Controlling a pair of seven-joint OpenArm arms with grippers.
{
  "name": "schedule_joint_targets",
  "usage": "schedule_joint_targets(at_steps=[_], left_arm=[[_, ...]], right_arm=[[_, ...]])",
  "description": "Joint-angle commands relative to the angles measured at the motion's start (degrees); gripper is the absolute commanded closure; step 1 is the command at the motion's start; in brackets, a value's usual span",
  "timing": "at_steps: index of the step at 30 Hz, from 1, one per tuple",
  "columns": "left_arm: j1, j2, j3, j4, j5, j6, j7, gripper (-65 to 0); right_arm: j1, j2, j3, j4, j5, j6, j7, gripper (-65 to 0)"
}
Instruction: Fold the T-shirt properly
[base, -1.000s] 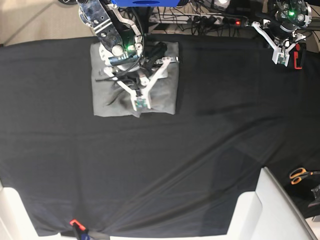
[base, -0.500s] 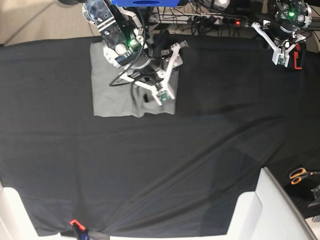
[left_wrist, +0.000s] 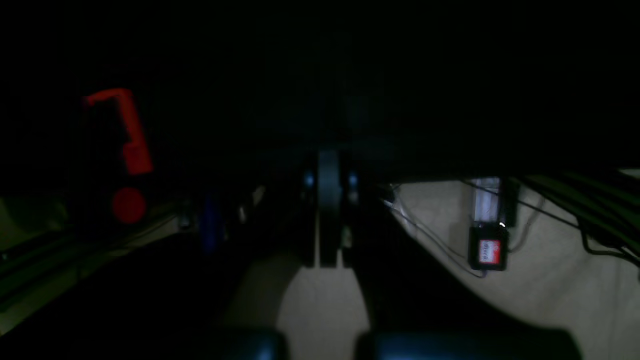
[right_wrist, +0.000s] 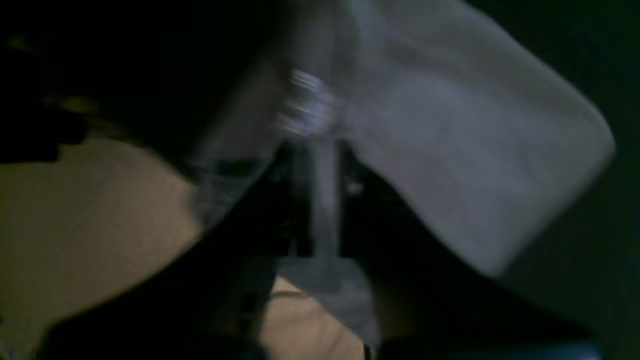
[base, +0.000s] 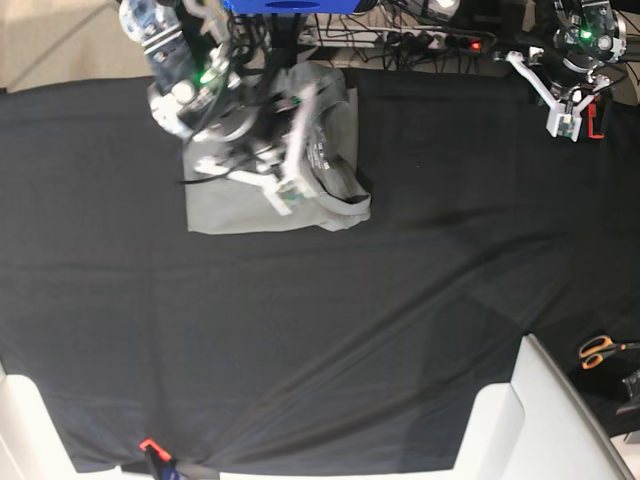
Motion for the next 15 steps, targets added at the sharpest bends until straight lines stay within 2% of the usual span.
schedule_joint_targets(at_steps=[1,4,7,11,12,15], left_arm=[[-0.79,0.38,-0.36,0.65,-0.34,0.14,-0.94,0.0],[-2.29,3.81,-0.44,0.91,-0.34,0.14,-1.03,0.0],[-3.26,5.39,1.49,0.65,-1.49,-0.47,-0.85,0.0],[-3.08,4.6,3.69,0.56,-14.06,-9.09,-0.76,0.0],[-3.08,4.51,3.51,-0.14,-17.58,-10.14,-0.67,-3.5],[-3.08,2.49,3.95,-3.57,-27.86,-12.87,-0.67,-29.8]], right_arm=[[0.27,-0.3,1.28,0.08,0.66,0.15,1.03,0.0],[0.0,-0.3,7.61,-0.71,0.66,0.15,1.21,-0.9],[-0.08,-0.3,13.94,-0.53,0.66,0.41,1.21,-0.6],[0.09,-0.12,20.01,-0.8,0.66,0.67,1.21,-0.3],[0.09,-0.12,21.06,-0.8,0.66,0.67,1.21,-0.3],[0.0,0.94,23.17,-0.8,0.66,0.67,1.21,-0.3]])
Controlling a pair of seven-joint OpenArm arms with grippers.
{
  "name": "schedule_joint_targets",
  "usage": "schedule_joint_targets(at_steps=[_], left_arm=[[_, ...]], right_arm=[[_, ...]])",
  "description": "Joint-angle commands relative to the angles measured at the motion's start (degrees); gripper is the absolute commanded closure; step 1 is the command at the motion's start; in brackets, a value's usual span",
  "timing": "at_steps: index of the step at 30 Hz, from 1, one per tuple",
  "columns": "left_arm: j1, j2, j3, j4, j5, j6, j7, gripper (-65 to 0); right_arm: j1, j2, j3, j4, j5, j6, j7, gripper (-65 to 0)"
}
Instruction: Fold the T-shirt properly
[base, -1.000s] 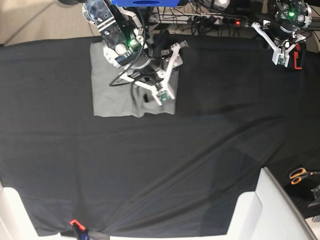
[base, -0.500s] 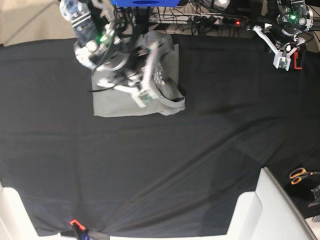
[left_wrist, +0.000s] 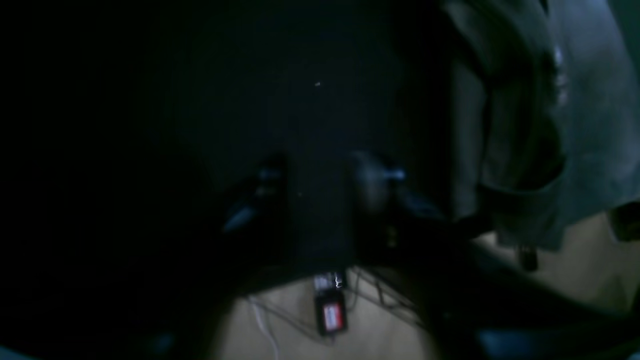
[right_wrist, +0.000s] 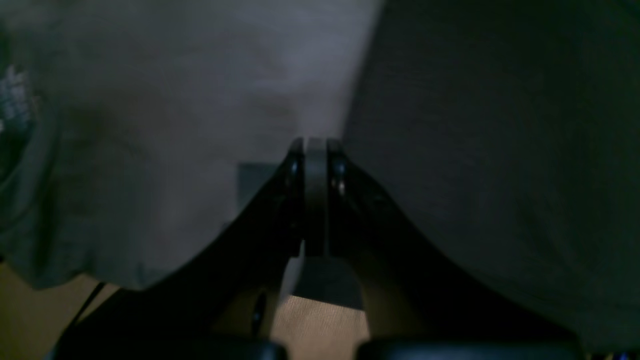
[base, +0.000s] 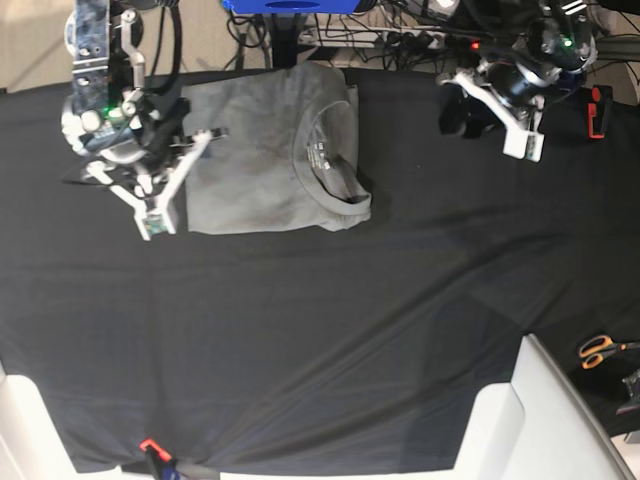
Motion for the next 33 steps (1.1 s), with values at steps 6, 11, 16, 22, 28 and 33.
schedule_joint_targets(at_steps=[6,11,16,22,28,33], left_arm=[[-1.39,-3.17,4.63,-7.49,-14.03,-3.66,-0.87,-65.0],[-4.02,-2.02,8.68,-9.6,-14.12,-3.66,-0.78,-64.3],[-6.4,-1.5,13.25,-9.42,-14.38,-3.66,-0.78,-64.0],[-10.53,0.44,16.41,-15.4,-14.03,-3.66,-0.96,-64.0],[-14.48,0.88,19.49,-23.66,-13.94,-3.66,-1.05,-64.0],[-16.77,0.88,22.39,-27.27,-13.94,-3.66,-1.22,-64.0]], right_arm=[[0.33,3.01,0.4,0.84,0.24,0.28,0.95,-0.2],[0.33,3.01,0.4,0.84,0.24,0.28,0.95,-0.2],[0.33,3.09,0.4,0.84,0.24,0.28,0.95,-0.2],[0.24,3.09,0.4,0.84,0.24,0.28,0.95,-0.2],[0.24,3.09,0.49,0.84,0.24,0.28,0.95,-0.2],[0.24,3.09,0.49,0.84,0.24,0.28,0.95,-0.2]])
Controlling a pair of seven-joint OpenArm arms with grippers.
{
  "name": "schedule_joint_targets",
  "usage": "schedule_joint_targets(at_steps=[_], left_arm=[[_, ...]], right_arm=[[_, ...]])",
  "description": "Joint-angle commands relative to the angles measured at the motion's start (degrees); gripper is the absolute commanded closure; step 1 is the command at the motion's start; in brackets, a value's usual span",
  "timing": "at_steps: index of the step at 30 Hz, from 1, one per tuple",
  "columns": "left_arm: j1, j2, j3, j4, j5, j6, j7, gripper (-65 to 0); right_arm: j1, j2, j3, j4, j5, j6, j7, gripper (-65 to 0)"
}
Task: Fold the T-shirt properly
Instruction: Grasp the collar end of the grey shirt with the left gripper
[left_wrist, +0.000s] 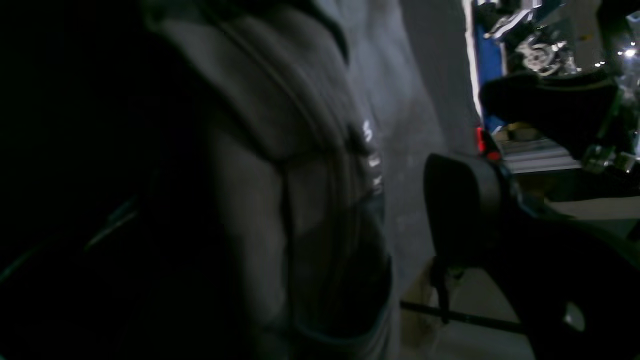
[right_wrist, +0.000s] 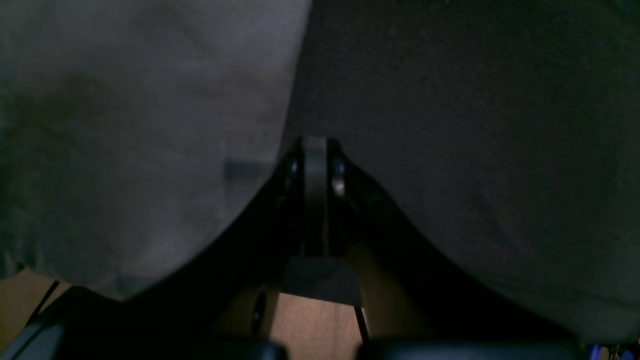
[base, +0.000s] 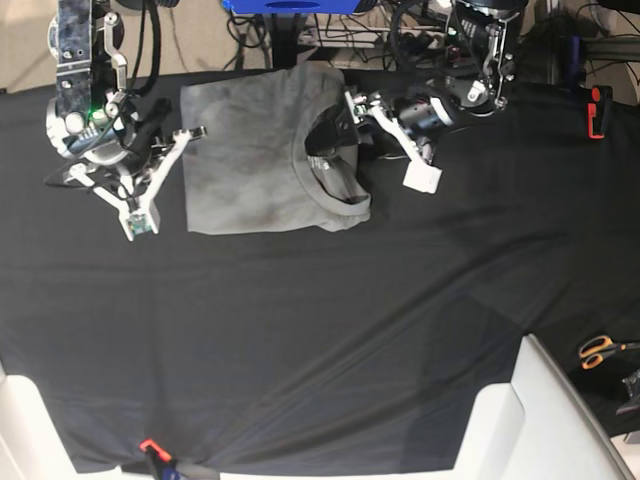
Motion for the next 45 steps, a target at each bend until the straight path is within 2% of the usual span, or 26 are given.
schedule_joint_targets(at_steps=[1,6,13,14,16,20,24,27,31,36,40,45], left_arm=[[-0.31,-0.15,0.65,-0.23,1.55,0.69,1.6,-64.0],[-1.37,0.11,3.37,-0.41,1.55,0.69,1.51,-64.0],[-3.13,0.99,3.64,-2.43,1.55,0.69,1.51,-63.2],[-3.74,0.99,3.72,-3.22,1.55,0.69,1.51,-60.2],[-4.53,0.99,3.72,-5.07,1.55,0.69,1.51,-49.9],[-5.85,0.99,3.72,-7.88,1.55,0.69,0.01,-19.4],[-6.38,1.7,3.72,-10.08,1.55,0.69,-1.22,0.0],[-7.17,1.87,3.81,-10.34,1.55,0.69,-0.95,0.0],[-7.52,1.87,3.81,-10.08,1.55,0.69,-0.6,0.0],[-8.84,1.17,3.28,-9.9,1.55,0.69,3.71,0.0],[-8.84,-0.85,3.99,-6.3,1.55,0.69,7.66,0.0],[-9.02,-4.37,9.79,3.02,2.34,0.69,11.44,0.0]], right_arm=[[0.27,0.21,0.16,0.91,-0.15,0.06,0.75,-0.2],[0.27,0.21,0.25,0.99,-0.15,0.06,0.75,-0.2],[0.27,0.3,0.25,0.99,-0.15,0.06,0.75,-0.2],[0.27,0.56,0.25,0.99,-0.15,0.06,0.75,-0.2],[0.27,0.56,0.34,0.99,-0.15,0.06,0.75,-0.2],[0.27,0.21,3.77,0.99,-0.06,0.15,0.75,-0.2],[0.27,0.47,5.61,0.99,-0.06,0.15,0.75,-0.2],[0.27,0.47,6.84,0.99,-0.06,0.41,0.75,-0.2],[0.27,0.21,6.93,1.08,-0.06,3.67,0.84,-0.2],[0.44,-0.06,9.3,1.08,-0.06,4.19,0.84,-0.2],[0.53,-0.14,11.85,0.99,-0.06,4.19,0.84,-0.2],[0.53,-0.14,12.91,0.99,-0.06,4.19,0.84,-0.2]])
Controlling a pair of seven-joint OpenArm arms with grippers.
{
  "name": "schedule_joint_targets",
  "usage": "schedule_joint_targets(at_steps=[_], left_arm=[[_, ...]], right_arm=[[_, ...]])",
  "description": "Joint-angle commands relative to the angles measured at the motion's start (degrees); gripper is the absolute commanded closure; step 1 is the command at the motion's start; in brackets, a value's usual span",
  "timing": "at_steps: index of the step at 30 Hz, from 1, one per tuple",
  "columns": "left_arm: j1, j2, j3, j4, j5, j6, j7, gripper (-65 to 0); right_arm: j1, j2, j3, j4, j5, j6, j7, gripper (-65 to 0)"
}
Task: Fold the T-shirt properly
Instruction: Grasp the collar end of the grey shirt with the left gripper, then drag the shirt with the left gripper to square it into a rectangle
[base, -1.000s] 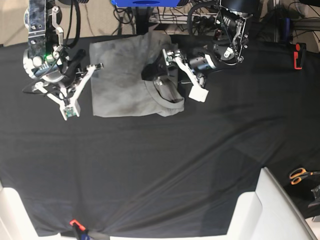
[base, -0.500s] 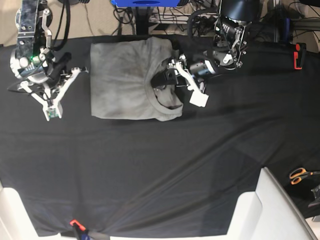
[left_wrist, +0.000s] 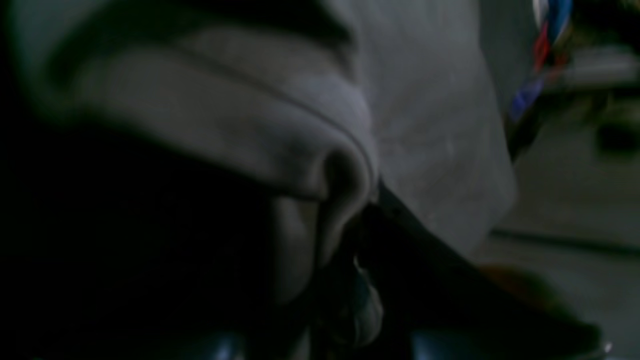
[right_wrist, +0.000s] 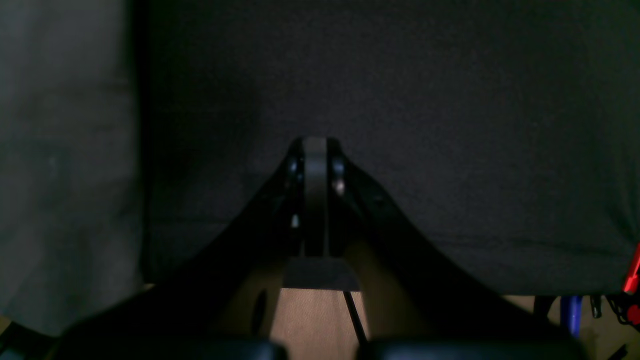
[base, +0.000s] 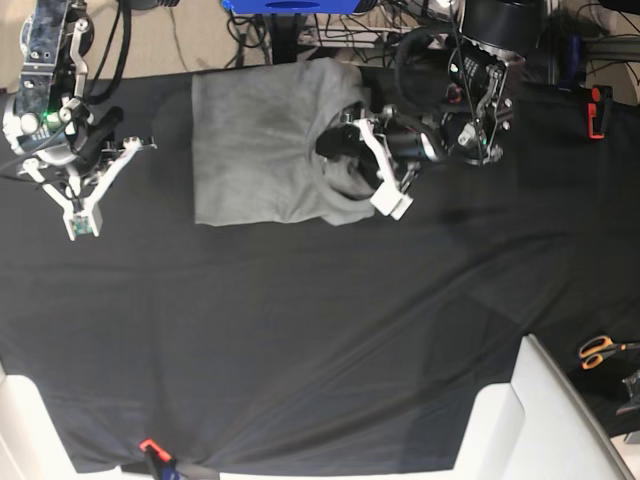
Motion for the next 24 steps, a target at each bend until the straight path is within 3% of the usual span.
schedule_joint_targets(at_steps=[1,4,8,19,24], left_arm=[[-1.19,-0.7,1.01,1.8,-1.39,-0.67,-0.05,0.0],[-4.27,-2.46,6.02,2.42,-1.39,3.03,0.47,0.0],[-9.72,-5.45,15.34,2.33,-1.39,5.4,0.47,0.0],[-26.16,-7.91,35.29,1.45,-1.31,6.02,0.47,0.0],[-32.93,-7.29,45.14,-2.42,5.2,5.75,0.47,0.0]], right_arm=[[0.49,0.32,0.14,0.99,-0.04,-0.02,0.82,-0.2],[0.49,0.32,0.06,0.91,-0.04,-0.02,0.82,-0.2],[0.49,0.32,0.14,0.03,-0.04,-0.38,0.82,-0.2],[1.28,0.49,0.14,-4.37,-0.04,-0.38,2.84,-0.2],[1.28,0.49,0.14,-4.37,-0.13,-0.38,2.93,-0.2]])
